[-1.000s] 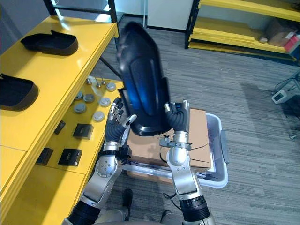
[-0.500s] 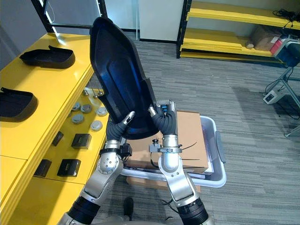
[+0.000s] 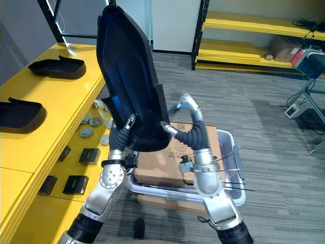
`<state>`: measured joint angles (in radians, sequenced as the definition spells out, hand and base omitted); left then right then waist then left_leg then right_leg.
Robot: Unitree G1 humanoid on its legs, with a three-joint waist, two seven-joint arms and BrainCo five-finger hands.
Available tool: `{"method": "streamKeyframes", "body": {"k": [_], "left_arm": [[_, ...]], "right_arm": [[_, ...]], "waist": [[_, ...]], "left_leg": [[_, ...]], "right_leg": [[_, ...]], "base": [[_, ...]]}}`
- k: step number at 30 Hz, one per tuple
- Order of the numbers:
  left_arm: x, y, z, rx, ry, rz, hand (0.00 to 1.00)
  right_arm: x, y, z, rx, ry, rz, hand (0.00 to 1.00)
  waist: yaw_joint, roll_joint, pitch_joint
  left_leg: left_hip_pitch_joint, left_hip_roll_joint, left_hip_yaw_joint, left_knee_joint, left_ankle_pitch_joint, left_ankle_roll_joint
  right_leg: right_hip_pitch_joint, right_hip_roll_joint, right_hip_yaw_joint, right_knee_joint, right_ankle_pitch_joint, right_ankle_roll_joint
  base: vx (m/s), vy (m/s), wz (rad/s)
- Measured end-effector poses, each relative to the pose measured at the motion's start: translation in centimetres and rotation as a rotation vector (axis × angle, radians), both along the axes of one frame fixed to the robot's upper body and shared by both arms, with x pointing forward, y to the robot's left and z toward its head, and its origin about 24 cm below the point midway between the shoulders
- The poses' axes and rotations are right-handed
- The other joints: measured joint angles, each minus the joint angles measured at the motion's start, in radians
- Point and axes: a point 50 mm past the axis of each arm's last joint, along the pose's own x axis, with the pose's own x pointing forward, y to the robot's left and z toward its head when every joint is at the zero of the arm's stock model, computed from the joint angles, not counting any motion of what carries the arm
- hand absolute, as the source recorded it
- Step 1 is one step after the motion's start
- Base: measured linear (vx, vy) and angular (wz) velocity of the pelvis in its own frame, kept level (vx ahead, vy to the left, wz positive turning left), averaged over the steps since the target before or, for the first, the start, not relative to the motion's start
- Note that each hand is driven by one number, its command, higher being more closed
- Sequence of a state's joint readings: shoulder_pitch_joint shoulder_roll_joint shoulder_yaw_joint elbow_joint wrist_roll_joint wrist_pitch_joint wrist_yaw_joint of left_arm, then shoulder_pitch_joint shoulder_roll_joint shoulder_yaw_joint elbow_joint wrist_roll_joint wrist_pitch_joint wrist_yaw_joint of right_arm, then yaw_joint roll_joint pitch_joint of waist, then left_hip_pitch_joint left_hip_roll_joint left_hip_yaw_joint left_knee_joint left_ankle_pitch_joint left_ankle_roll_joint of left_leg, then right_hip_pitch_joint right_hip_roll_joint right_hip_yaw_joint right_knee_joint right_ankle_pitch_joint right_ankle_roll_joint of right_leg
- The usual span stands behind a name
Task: Walk over and take plastic housings, then place them on the shelf
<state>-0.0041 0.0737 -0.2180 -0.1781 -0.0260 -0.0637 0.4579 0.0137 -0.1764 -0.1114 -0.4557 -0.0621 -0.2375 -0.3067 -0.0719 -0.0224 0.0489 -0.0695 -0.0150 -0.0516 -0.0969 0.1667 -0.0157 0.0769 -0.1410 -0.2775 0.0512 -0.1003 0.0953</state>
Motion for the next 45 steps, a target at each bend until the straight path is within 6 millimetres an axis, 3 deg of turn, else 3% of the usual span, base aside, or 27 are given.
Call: {"method": "streamKeyframes", "body": {"k": [4, 5, 6, 7, 9, 10, 11, 14, 15, 17, 20, 24, 27, 30, 32, 34, 35, 36, 37, 38, 39, 42, 43, 44, 45], "left_arm": [[-1.2, 1.9, -1.0, -0.026, 0.044, 0.094, 1.0], [-1.8, 2.5, -1.0, -0.03, 0.043, 0.119, 1.0], [-2.0, 2.7, -1.0, -0.031, 0.041, 0.125, 1.0], [-2.5, 3.0, -1.0, -0.035, 0.037, 0.139, 1.0], [-3.1, 3.3, -0.9, -0.041, 0.024, 0.148, 1.0], [-3.2, 3.3, -0.8, -0.042, 0.021, 0.146, 1.0], [-3.4, 3.3, -0.7, -0.043, 0.011, 0.136, 1.0], [-3.8, 3.2, -0.6, -0.05, -0.004, 0.108, 1.0], [-3.9, 3.1, -0.6, -0.056, -0.006, 0.102, 1.0], [-3.9, 2.7, -0.6, -0.06, -0.006, 0.073, 1.0], [-4.0, 2.5, -0.7, -0.06, -0.002, 0.052, 1.0], [-4.5, 2.3, -1.2, -0.08, 0.024, 0.049, 1.0], [-4.6, 1.9, -1.0, -0.098, 0.014, 0.04, 1.0], [-4.6, 1.7, -0.5, -0.121, -0.007, 0.037, 1.0], [-4.5, 1.1, -0.6, -0.143, -0.005, 0.027, 1.0], [-4.4, 0.1, -0.6, -0.166, -0.002, -0.015, 1.0], [-4.2, -0.4, -0.5, -0.16, -0.015, -0.057, 1.0], [-4.0, -0.5, -0.3, -0.15, -0.028, -0.075, 1.0], [-3.7, -0.9, -0.5, -0.16, -0.027, -0.097, 1.0], [-3.4, -1.5, -0.8, -0.174, -0.016, -0.12, 1.0], [-3.0, -2.0, -1.0, -0.182, -0.002, -0.153, 1.0], [-2.7, -2.4, -0.8, -0.187, -0.013, -0.181, 1.0], [-2.4, -2.8, -0.6, -0.18, -0.019, -0.204, 1.0], [-2.4, -3.2, -0.7, -0.177, -0.017, -0.224, 1.0], [-2.4, -3.3, -0.7, -0.179, -0.016, -0.224, 1.0]], "right_arm": [[-2.3, -5.6, -3.1, 0.194, 0.071, -0.279, 0.0], [-3.3, -7.2, -5.6, 0.23, 0.172, -0.384, 0.0], [-3.6, -7.7, -6.7, 0.242, 0.221, -0.413, 0.0], [-4.3, -8.6, -9.1, 0.267, 0.332, -0.46, 0.0], [-6.0, -10.0, -14.1, 0.354, 0.553, -0.535, 0.0], [-6.5, -10.2, -15.6, 0.389, 0.616, -0.55, 0.0], [-7.7, -10.4, -18.7, 0.462, 0.751, -0.561, 0.0], [-11.1, -9.0, -24.7, 0.524, 1.093, -0.519, 0.0], [-11.8, -8.5, -25.7, 0.533, 1.161, -0.494, 0.0], [-15.1, -6.2, -29.7, 0.614, 1.409, -0.427, 0.0], [-18.0, -2.8, -32.3, 0.703, 1.614, -0.352, 0.0], [-17.9, -1.7, -32.5, 0.703, 1.644, -0.296, 0.0], [-17.3, -1.2, -32.5, 0.668, 1.646, -0.259, 0.0], [-16.2, -1.2, -32.4, 0.661, 1.625, -0.252, 0.0], [-14.8, -1.8, -32.1, 0.627, 1.6, -0.254, 0.0], [-14.8, -2.8, -32.0, 0.595, 1.606, -0.27, 0.0], [-14.9, -2.0, -32.4, 0.614, 1.636, -0.257, 0.0], [-14.5, -1.7, -32.5, 0.62, 1.636, -0.247, 0.0], [-14.3, -1.7, -32.6, 0.62, 1.64, -0.247, 0.0], [-13.4, -1.8, -32.4, 0.609, 1.625, -0.235, 0.0], [-13.0, -1.5, -32.5, 0.604, 1.63, -0.221, 0.0], [-11.1, -0.2, -32.3, 0.572, 1.614, -0.158, 0.0], [-10.7, 0.0, -32.2, 0.555, 1.612, -0.144, 0.0], [-10.4, 0.3, -32.1, 0.549, 1.61, -0.13, 0.0], [-10.3, 0.4, -32.1, 0.543, 1.61, -0.125, 0.0]], "waist": [[-0.006, 0.006, -0.003], [-0.011, 0.007, -0.003], [-0.016, 0.008, -0.003], [-0.024, 0.011, -0.005], [-0.023, 0.017, -0.009], [-0.024, 0.019, -0.01], [-0.023, 0.022, -0.011], [-0.023, 0.035, -0.014], [-0.022, 0.036, -0.015], [-0.011, 0.035, -0.014], [0.007, 0.034, -0.013], [0.02, 0.035, -0.01], [0.028, 0.031, 0.006], [0.033, 0.017, 0.029], [0.032, 0.045, 0.03], [0.027, 0.081, 0.019], [0.015, 0.042, 0.016], [0.021, 0.029, 0.019], [0.031, 0.05, 0.015], [0.015, 0.061, 0.011], [0.009, 0.059, 0.011], [0.013, 0.05, 0.015], [0.023, 0.04, 0.021], [0.034, 0.039, 0.022], [0.035, 0.04, 0.022]], "left_leg": [[-0.001, 0.002, -0.002, 0.0, 0.0, 0.0], [-0.002, 0.002, -0.002, 0.0, -0.001, 0.0], [-0.003, 0.002, -0.002, 0.0, -0.001, 0.0], [-0.003, 0.004, -0.001, 0.0, -0.002, 0.001], [-0.004, 0.004, 0.002, 0.0, -0.005, 0.0], [-0.004, 0.004, 0.002, 0.0, -0.006, -0.001], [-0.004, 0.004, 0.002, 0.0, -0.007, -0.001], [-0.002, 0.007, 0.002, 0.0, -0.007, -0.001], [-0.002, 0.008, 0.001, 0.0, -0.007, -0.002], [0.012, 0.01, -0.004, 0.0, -0.007, -0.002], [0.029, 0.013, -0.012, -0.001, -0.016, -0.009], [0.029, 0.01, -0.036, -0.001, -0.02, -0.009], [-0.032, -0.001, -0.06, 0.03, -0.026, -0.001], [-0.119, 0.059, 0.232, 0.118, -0.118, 0.089], [-0.156, 0.171, 0.55, 0.237, -0.148, 0.123], [-0.162, 0.174, 0.607, 0.254, -0.183, 0.145], [-0.169, 0.162, 0.675, 0.294, -0.25, 0.166], [-0.176, 0.166, 0.699, 0.341, -0.26, 0.187], [-0.176, 0.191, 0.69, 0.392, -0.253, 0.177], [-0.171, 0.163, 0.668, 0.373, -0.212, 0.107], [-0.175, 0.129, 0.638, 0.373, -0.217, 0.116], [-0.206, 0.093, 0.604, 0.404, -0.247, 0.143], [-0.204, 0.074, 0.584, 0.417, -0.27, 0.15], [-0.186, 0.057, 0.566, 0.415, -0.307, 0.141], [-0.181, 0.054, 0.558, 0.41, -0.311, 0.14]], "right_leg": [[0.001, 0.002, -0.003, -0.002, -0.001, 0.0], [0.001, 0.002, -0.004, -0.003, -0.003, -0.003], [0.001, 0.002, -0.004, -0.003, -0.004, -0.005], [0.001, 0.002, -0.005, -0.003, -0.005, -0.005], [-0.001, 0.001, -0.002, -0.001, -0.005, -0.005], [-0.001, 0.001, -0.002, 0.0, -0.005, -0.005], [-0.002, 0.001, -0.001, 0.003, -0.006, -0.004], [-0.006, 0.001, -0.002, 0.024, -0.015, -0.004], [-0.006, 0.001, -0.002, 0.028, -0.017, -0.002], [0.011, 0.004, -0.013, 0.038, -0.025, -0.001], [0.028, 0.004, -0.021, 0.063, -0.042, -0.004], [0.03, -0.002, -0.05, 0.106, -0.069, -0.003], [0.022, -0.017, -0.158, 0.166, -0.103, -0.008], [0.025, -0.048, -0.303, 0.156, -0.102, -0.013], [0.042, -0.06, -0.41, 0.181, -0.104, -0.012], [0.061, -0.065, -0.494, 0.214, -0.108, -0.007], [0.087, -0.108, -0.539, 0.171, -0.114, -0.007], [0.1, -0.125, -0.56, 0.158, -0.126, 0.033], [0.104, -0.124, -0.579, 0.17, -0.126, 0.043], [0.131, -0.128, -0.614, 0.174, -0.129, 0.061], [0.147, -0.138, -0.638, 0.166, -0.11, 0.062], [0.158, -0.168, -0.678, 0.194, -0.1, 0.071], [0.16, -0.206, -0.678, 0.263, -0.1, 0.068], [0.125, -0.263, -0.613, 0.406, -0.094, -0.047], [0.112, -0.272, -0.588, 0.442, -0.091, -0.075]], "base": [[0.0, 0.0, 0.0], [0.0, 0.0, 0.0], [0.0, 0.0, 0.0], [0.0, 0.0, 0.0], [0.0, 0.0, -0.02], [0.0, 0.0, 0.0], [0.0, 0.0, 0.0], [-0.01, -0.005, 0.04], [-0.01, -0.019, 0.08], [0.0, -0.028, 0.14], [-0.02, -0.04, 0.1], [-0.05, -0.036, 0.21], [-0.06, -0.053, 1.11], [-0.04, -0.011, 1.4], [0.04, 0.033, 1.26], [0.09, 0.067, 1.56], [0.09, 0.117, 1.54], [0.14, 0.128, 1.17], [0.15, 0.07, 0.97], [0.21, 0.134, 1.11], [0.17, 0.144, 1.0], [0.18, 0.171, 0.63], [0.15, 0.171, 0.6], [0.15, 0.176, 0.48], [0.17, 0.173, 0.42]]}}
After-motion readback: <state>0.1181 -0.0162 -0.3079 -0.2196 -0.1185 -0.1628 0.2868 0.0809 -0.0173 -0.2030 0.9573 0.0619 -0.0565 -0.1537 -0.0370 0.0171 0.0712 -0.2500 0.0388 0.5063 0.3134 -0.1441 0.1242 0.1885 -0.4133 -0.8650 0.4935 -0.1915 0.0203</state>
